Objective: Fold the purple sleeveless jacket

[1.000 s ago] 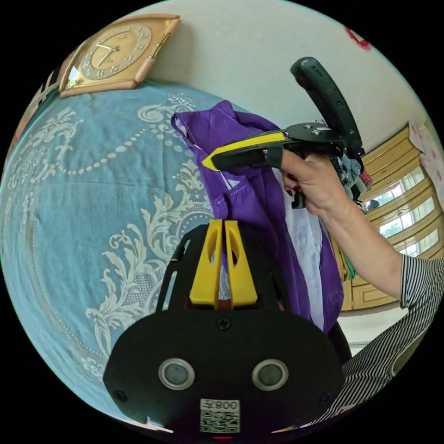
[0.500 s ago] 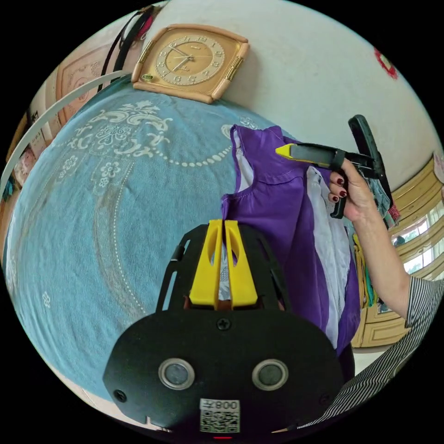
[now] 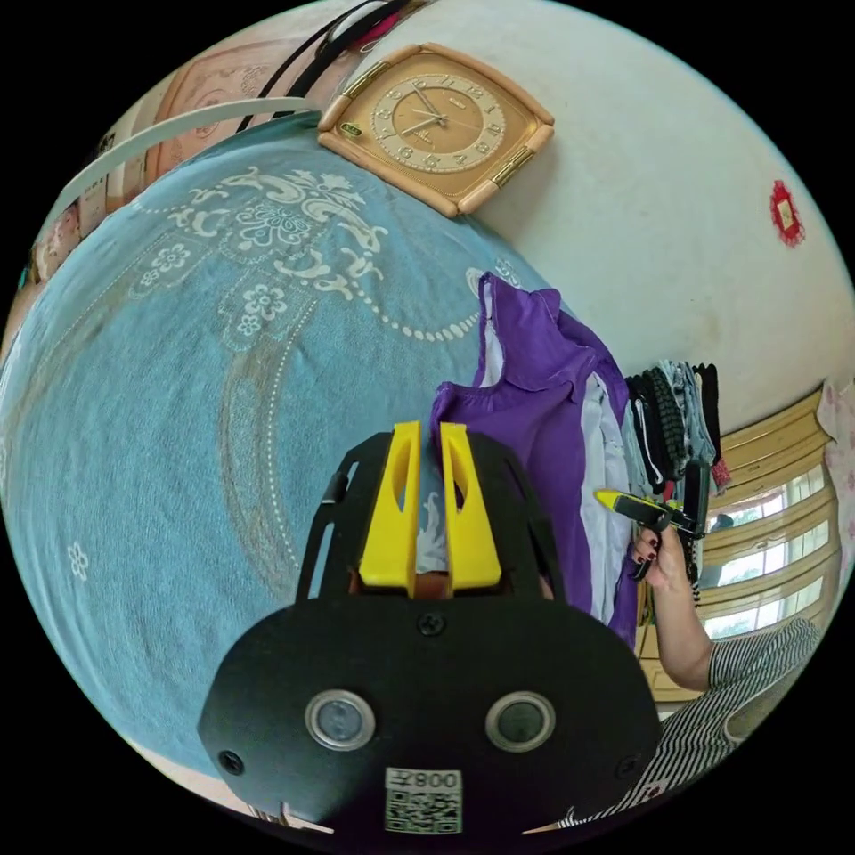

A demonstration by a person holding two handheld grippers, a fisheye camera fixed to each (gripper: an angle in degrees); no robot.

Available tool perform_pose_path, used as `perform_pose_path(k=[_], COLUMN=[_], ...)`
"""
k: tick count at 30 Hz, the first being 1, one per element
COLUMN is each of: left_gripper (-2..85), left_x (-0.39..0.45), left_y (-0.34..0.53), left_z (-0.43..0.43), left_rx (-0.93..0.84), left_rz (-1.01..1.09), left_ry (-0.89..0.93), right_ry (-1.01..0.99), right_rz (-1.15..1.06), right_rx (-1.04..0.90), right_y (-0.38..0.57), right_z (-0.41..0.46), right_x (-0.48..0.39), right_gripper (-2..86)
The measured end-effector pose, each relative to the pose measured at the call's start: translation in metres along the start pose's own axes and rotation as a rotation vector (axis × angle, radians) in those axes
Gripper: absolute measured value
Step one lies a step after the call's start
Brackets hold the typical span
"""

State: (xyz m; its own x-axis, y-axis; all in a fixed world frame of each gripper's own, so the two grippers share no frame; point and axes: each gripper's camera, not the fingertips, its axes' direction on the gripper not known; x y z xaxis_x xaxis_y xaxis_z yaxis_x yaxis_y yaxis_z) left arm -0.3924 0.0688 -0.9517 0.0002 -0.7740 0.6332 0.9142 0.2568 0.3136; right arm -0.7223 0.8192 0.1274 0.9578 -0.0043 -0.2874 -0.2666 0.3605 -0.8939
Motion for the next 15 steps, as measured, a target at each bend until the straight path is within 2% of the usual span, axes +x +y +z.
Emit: perform_pose_path(k=[5, 8, 12, 15], left_gripper=[9.2, 10.1, 11.0, 11.2], left_x=[-0.011, -0.016, -0.025, -0.039], left_y=[0.059, 0.114, 0.188, 0.227], left_z=[-0.038, -0.058, -0.079, -0.082], left_rx=[-0.078, -0.169, -0.256, -0.288], left_rz=[0.003, -0.021, -0.115, -0.194], left_ry=[0.114, 0.163, 0.168, 0.149], right_ry=[0.003, 0.016, 0.014, 0.108], right_rz=[-0.016, -0.082, -0.252, -0.408], right_rx=[-0.052, -0.171, -0.312, -0.383], right_y=[0.087, 0.147, 0.216, 0.251], right_z=[-0.028, -0.026, -0.004, 0.015], right_x=[-0.059, -0.117, -0.212, -0.275], right_gripper=[5.6, 6.8, 7.8, 8.9])
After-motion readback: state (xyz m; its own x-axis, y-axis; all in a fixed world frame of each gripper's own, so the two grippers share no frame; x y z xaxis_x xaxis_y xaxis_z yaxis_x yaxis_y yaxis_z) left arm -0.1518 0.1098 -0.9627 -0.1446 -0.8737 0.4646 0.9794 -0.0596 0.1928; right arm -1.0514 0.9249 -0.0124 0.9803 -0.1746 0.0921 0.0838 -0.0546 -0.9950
